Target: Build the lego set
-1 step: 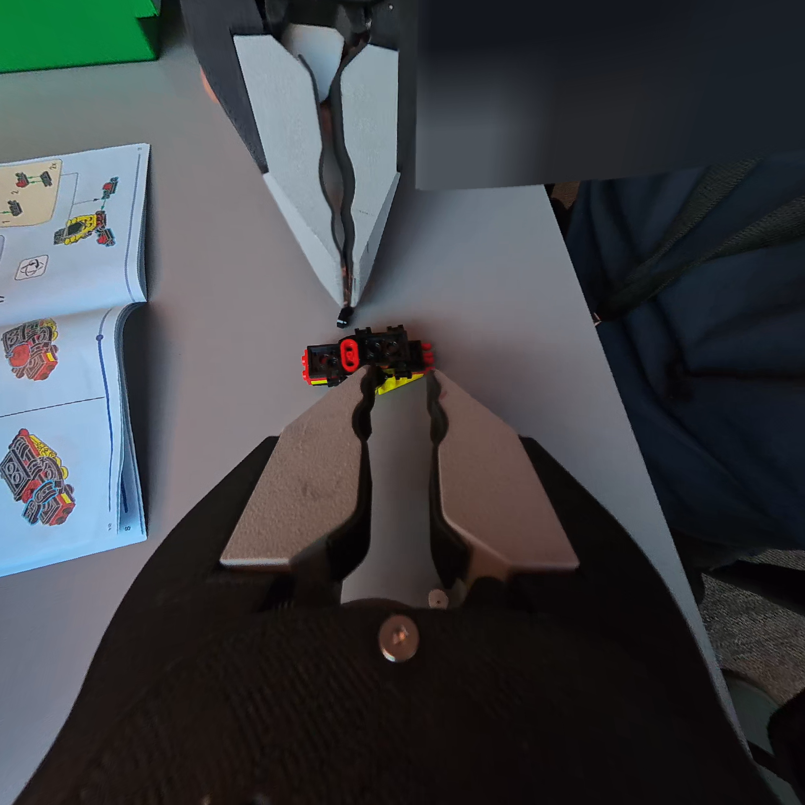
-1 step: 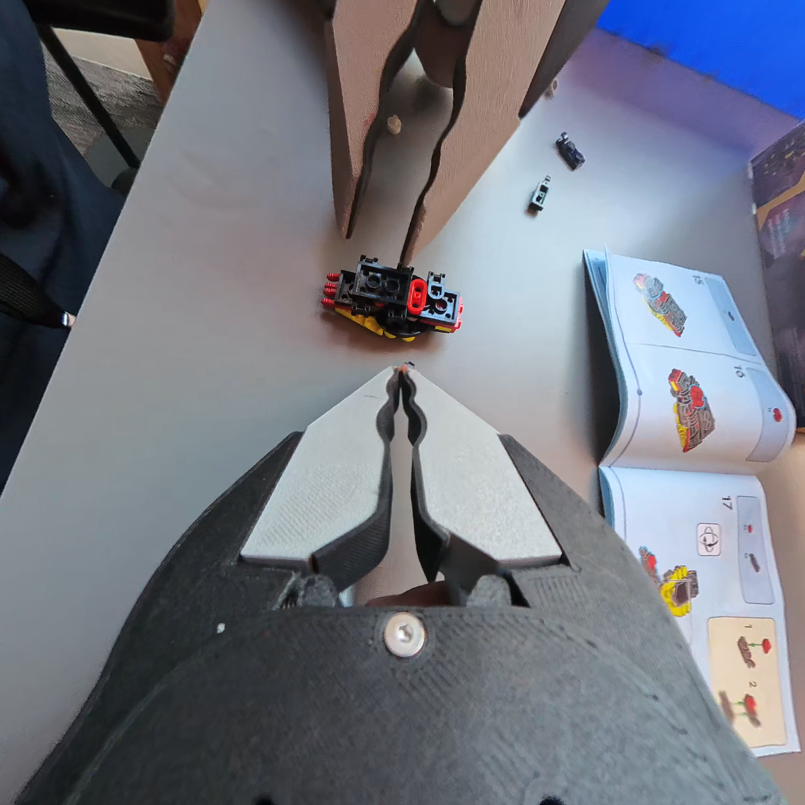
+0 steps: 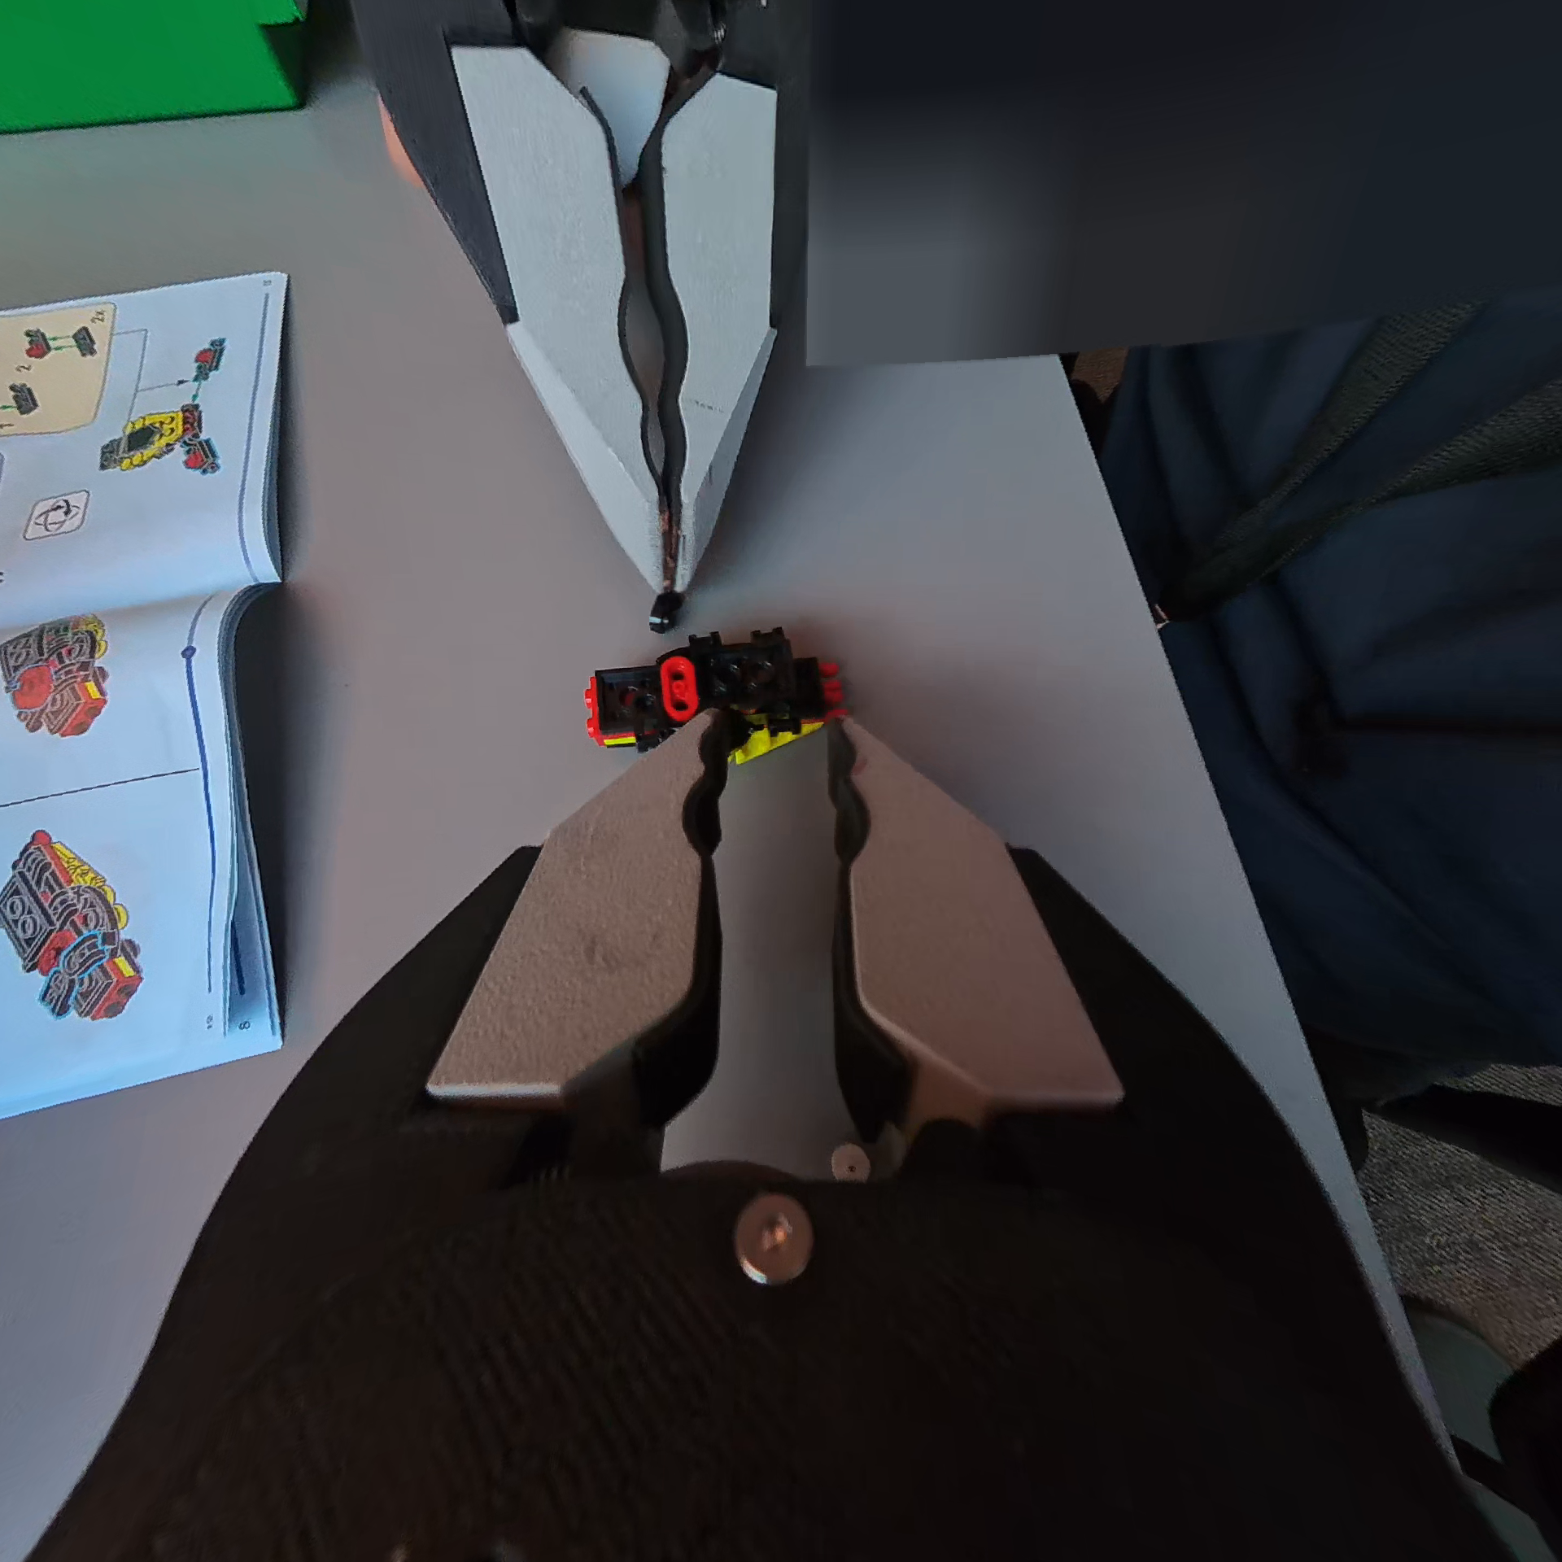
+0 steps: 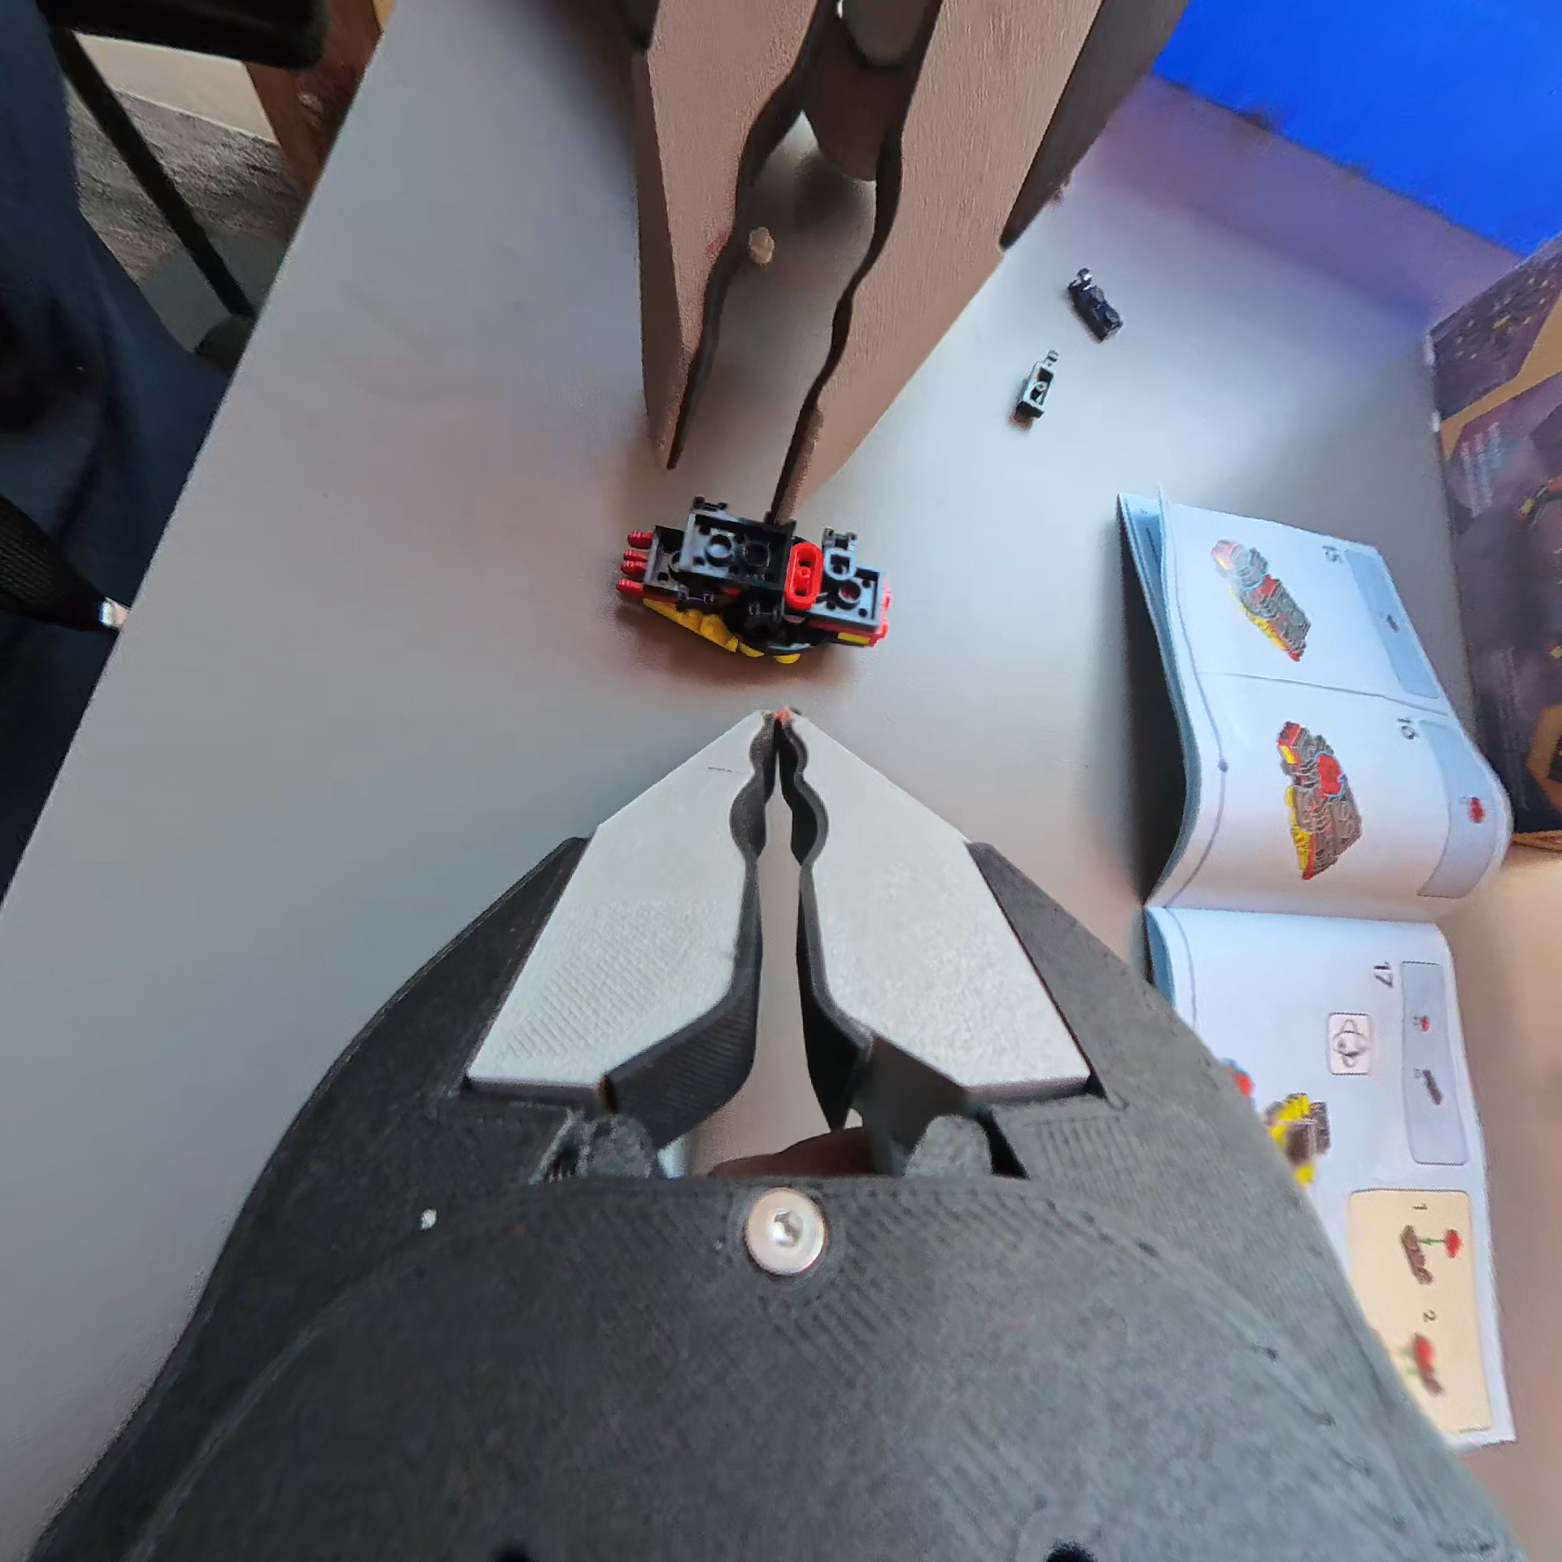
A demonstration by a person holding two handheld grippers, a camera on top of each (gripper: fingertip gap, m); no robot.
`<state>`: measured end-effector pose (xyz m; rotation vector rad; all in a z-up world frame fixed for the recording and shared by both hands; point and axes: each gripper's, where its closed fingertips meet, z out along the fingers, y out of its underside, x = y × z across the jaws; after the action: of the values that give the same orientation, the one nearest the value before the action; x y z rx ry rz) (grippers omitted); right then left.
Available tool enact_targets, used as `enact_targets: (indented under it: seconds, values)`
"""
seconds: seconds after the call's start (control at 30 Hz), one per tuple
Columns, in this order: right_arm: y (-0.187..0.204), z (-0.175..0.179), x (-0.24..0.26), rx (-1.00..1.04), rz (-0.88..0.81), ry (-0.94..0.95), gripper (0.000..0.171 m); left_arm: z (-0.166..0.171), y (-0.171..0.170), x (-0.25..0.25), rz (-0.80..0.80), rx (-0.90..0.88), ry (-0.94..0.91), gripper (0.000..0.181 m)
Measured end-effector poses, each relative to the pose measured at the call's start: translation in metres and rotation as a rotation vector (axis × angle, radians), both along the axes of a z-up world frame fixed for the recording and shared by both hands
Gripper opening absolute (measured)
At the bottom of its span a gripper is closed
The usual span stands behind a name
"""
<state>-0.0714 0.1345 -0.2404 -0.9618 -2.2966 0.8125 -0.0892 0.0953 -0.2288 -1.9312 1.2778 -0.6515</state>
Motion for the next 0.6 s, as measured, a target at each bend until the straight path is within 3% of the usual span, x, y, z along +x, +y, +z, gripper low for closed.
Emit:
enact_targets:
  seconds: [0.13,0.33,0.6]
  values:
    - [0.001,-0.001,0.001,0.121,0.025,0.046,0.000,0.000,-0.001,0.001,-0.005,-0.005,-0.004,0.021]
    - [0.002,0.006,0.001,-0.008,-0.027,0.006,0.005,0.000,-0.002,0.001,-0.008,-0.008,-0.007,0.021]
    - [0.002,-0.008,0.002,-0.008,-0.067,-0.081,0.007,0.000,-0.001,0.000,-0.005,0.001,0.000,0.020]
